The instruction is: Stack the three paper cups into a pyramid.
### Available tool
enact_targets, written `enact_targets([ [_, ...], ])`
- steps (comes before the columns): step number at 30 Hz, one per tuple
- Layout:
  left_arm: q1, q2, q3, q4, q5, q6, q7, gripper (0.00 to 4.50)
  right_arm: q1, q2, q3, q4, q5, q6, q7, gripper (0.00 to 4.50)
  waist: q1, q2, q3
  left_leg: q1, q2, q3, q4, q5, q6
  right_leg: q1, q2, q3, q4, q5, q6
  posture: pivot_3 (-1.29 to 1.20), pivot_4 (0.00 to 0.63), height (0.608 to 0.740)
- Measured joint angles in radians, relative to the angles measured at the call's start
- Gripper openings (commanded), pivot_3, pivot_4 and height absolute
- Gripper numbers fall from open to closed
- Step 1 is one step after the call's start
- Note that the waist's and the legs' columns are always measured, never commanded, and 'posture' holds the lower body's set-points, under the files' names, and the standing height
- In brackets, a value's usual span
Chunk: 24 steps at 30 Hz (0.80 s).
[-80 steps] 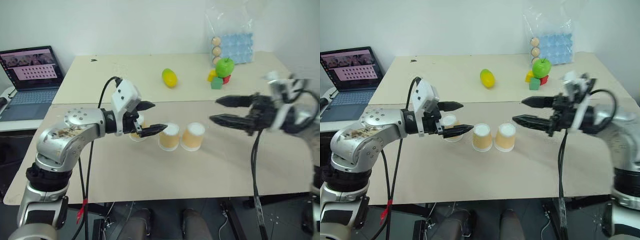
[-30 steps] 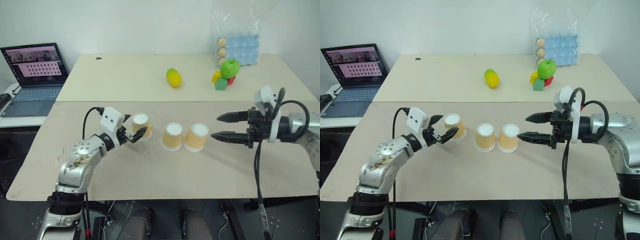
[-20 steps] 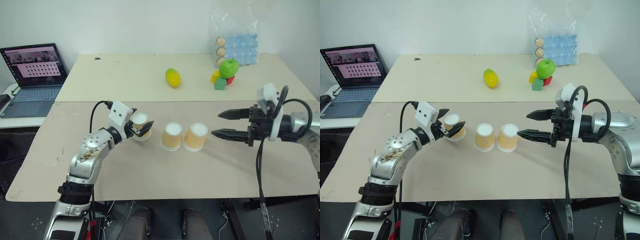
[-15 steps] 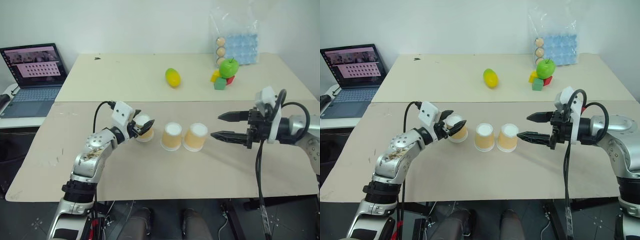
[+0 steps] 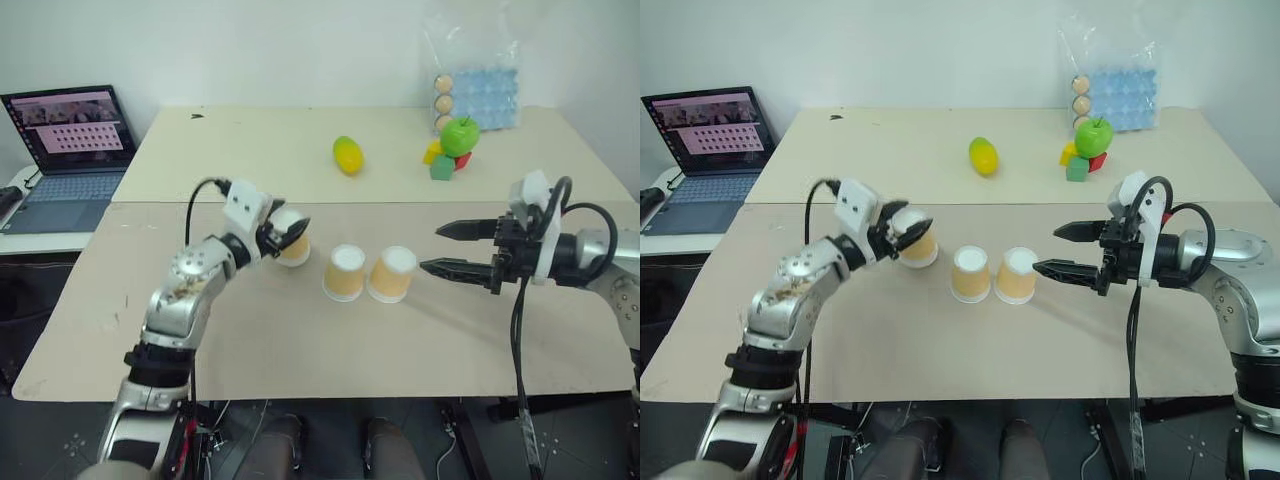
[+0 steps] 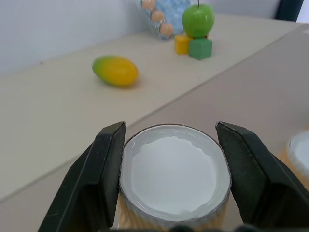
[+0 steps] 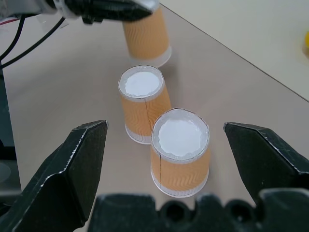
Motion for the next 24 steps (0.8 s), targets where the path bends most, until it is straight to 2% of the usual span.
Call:
enact_targets([
  [3,-0.213,0.013,0.044,-0.002,-0.051,0.029,-0.027,2.56,-0.005,0.002,0.000,-0.020,0.003,0.004,-0.010,4.50,-0.002,0.000,0.000,0.000,-0.001,0.000,0.000,-0.001,0.001,0.000,0.000,0.000,-0.001,0.000,0.001,0.00,0.150,0.740],
  [5,-0.277,0.014,0.042,-0.011,-0.078,0.041,-0.065,2.56,-0.008,0.003,0.000,-0.036,0.015,0.007,-0.017,4.50,-0.005,0.001,-0.001,0.002,0.000,0.000,0.000,-0.001,0.004,0.002,0.000,0.002,-0.002,-0.001,0.003,0.00,0.150,0.740],
  [8,-0.278,0.016,-0.026,0.024,-0.091,0.054,-0.167,2.56,0.003,0.003,-0.001,-0.056,0.023,0.009,-0.017,4.50,-0.007,0.001,-0.001,0.002,0.000,0.000,0.000,0.002,0.008,0.001,0.000,0.001,0.000,-0.001,0.003,0.00,0.150,0.740],
  [10,-0.275,0.018,-0.100,0.093,-0.090,0.049,-0.267,2.56,0.029,0.003,-0.002,-0.078,0.032,0.010,-0.017,4.50,-0.005,0.001,0.000,0.001,0.000,0.000,0.000,0.002,0.007,0.001,0.001,0.002,0.000,-0.001,0.002,0.00,0.150,0.740],
  [13,-0.286,-0.005,-0.146,0.184,-0.081,0.005,-0.355,2.56,0.075,0.001,-0.014,-0.101,0.041,0.018,-0.022,4.50,-0.003,0.001,0.000,0.001,0.000,0.000,0.001,0.003,0.007,0.001,0.000,0.002,0.000,-0.001,0.002,0.00,0.150,0.740],
  [19,-0.333,-0.085,-0.168,0.304,-0.050,-0.098,-0.418,2.56,0.149,0.001,-0.078,-0.161,0.076,0.038,-0.061,4.50,-0.003,0.001,0.000,0.001,0.000,0.000,0.001,0.002,0.007,0.001,0.000,0.002,-0.001,-0.001,0.002,0.00,0.150,0.740],
  [24,-0.367,-0.129,-0.172,0.358,-0.049,-0.099,-0.445,2.56,0.206,0.001,-0.111,-0.192,0.079,0.043,-0.100,4.50,-0.004,0.001,0.000,0.000,0.000,0.000,0.001,0.003,0.008,0.001,0.000,0.002,0.000,-0.001,0.002,0.00,0.150,0.740],
])
